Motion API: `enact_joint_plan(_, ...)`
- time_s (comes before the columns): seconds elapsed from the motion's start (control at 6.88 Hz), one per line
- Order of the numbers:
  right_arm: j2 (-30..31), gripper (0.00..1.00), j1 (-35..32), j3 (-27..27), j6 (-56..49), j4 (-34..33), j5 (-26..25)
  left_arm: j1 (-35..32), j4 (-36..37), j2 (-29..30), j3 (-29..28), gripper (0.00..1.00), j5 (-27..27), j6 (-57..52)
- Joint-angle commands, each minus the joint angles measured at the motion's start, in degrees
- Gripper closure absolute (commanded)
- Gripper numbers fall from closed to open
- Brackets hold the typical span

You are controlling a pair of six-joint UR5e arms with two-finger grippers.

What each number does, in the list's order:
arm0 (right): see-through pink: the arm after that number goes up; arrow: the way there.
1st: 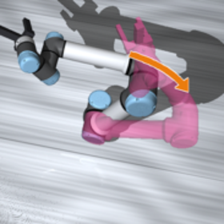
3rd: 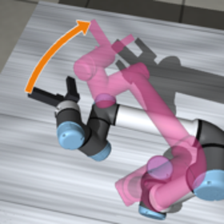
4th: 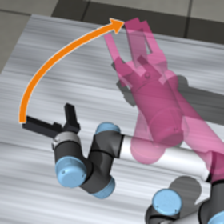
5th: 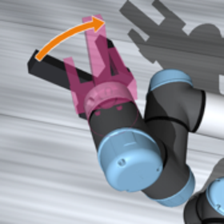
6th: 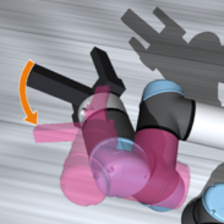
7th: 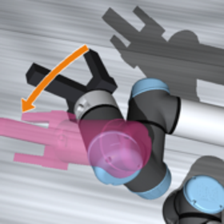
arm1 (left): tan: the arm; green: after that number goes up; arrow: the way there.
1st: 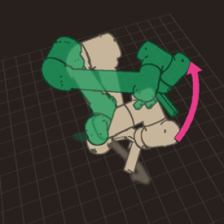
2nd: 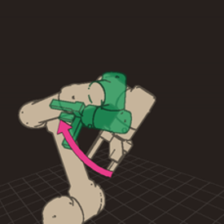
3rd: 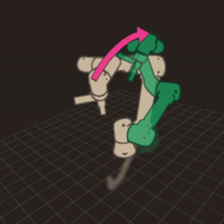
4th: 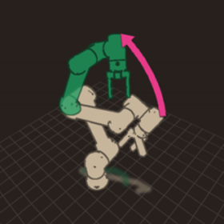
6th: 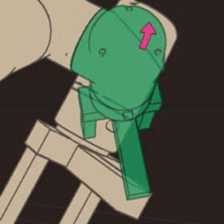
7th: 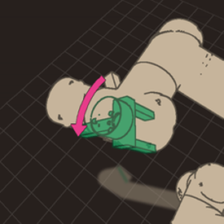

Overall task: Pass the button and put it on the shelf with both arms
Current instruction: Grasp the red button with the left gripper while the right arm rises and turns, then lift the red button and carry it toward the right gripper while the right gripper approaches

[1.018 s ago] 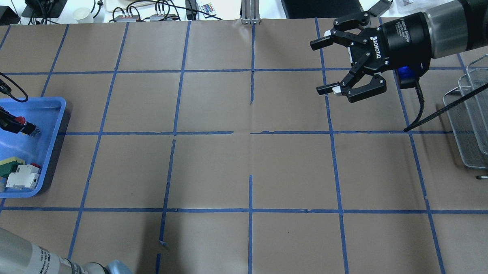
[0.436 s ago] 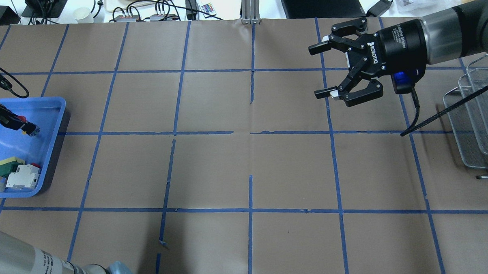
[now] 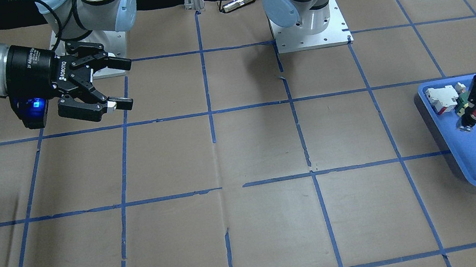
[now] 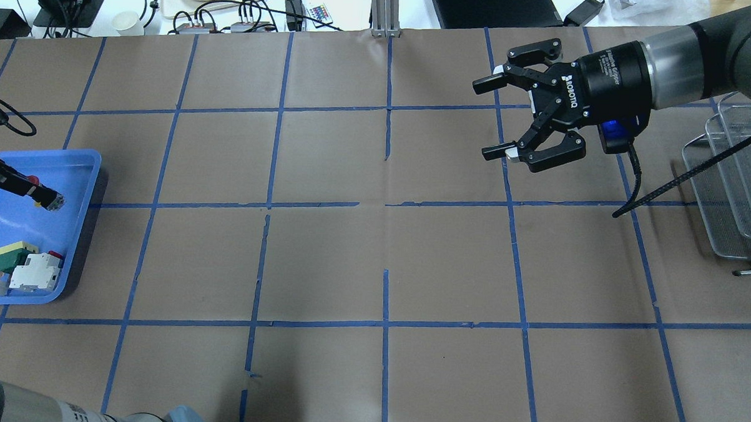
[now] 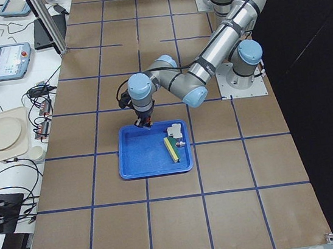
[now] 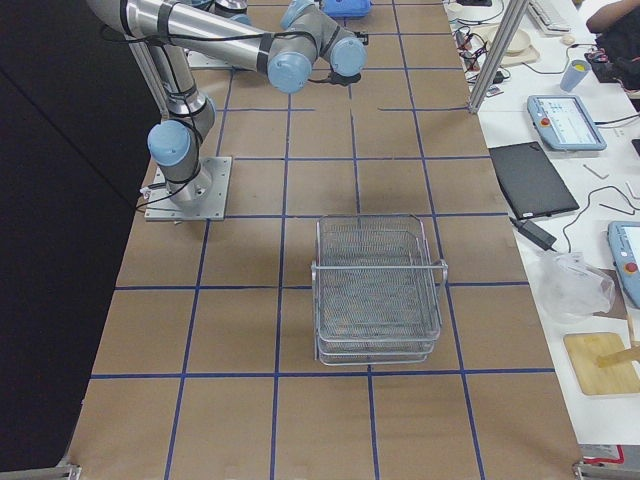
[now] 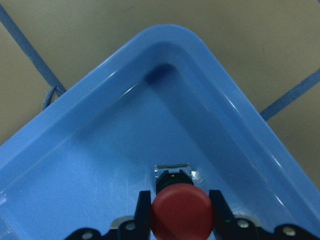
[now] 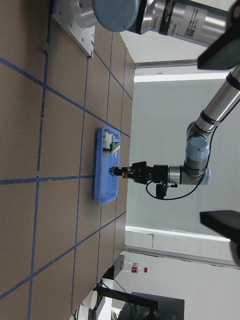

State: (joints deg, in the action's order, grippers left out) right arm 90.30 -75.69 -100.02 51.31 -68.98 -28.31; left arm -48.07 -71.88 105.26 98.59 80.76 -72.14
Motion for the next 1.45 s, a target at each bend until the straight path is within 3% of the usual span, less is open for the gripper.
enact_joint_plan(0.0, -0.13, 0.00, 0.02, -0.18, -0.07, -0.28, 0.01, -3.85, -13.83, -6.98, 1.08, 0.81, -9.17, 10.99)
enact_joint_plan(0.29, -0.21, 0.00, 1.06, -0.18, 0.98, -0.28, 0.36, -9.74, -25.35, -11.72, 1.25, 0.82, -20.85, 17.11)
enact_joint_plan(0.44, -0.21, 0.00, 1.94, -0.18, 0.90, -0.02, 0.27, -11.07, -29.68, -12.71, 2.30, 0.83, -30.39, 22.34)
enact_joint_plan(0.58, -0.13, 0.00, 2.21, -0.18, 0.63, 0.34, 0.79, -12.65, -29.98, -13.59, 4.66, 0.84, -36.93, 25.26)
enact_joint_plan(0.87, -0.21, 0.00, 4.31, -0.27, 0.81, 0.60, 6.93, -16.61, -28.94, -17.36, 15.26, 0.85, -52.47, 26.17)
enact_joint_plan(1.16, -0.13, 0.00, 4.67, -0.35, 0.81, 0.78, 7.04, -21.16, -28.75, -19.90, 17.24, 0.86, -60.51, 28.45)
enact_joint_plan(1.31, -0.04, 0.00, 4.41, -1.57, 0.37, 2.43, 9.74, -24.93, -28.58, -22.45, 18.64, 0.88, -64.55, 30.55)
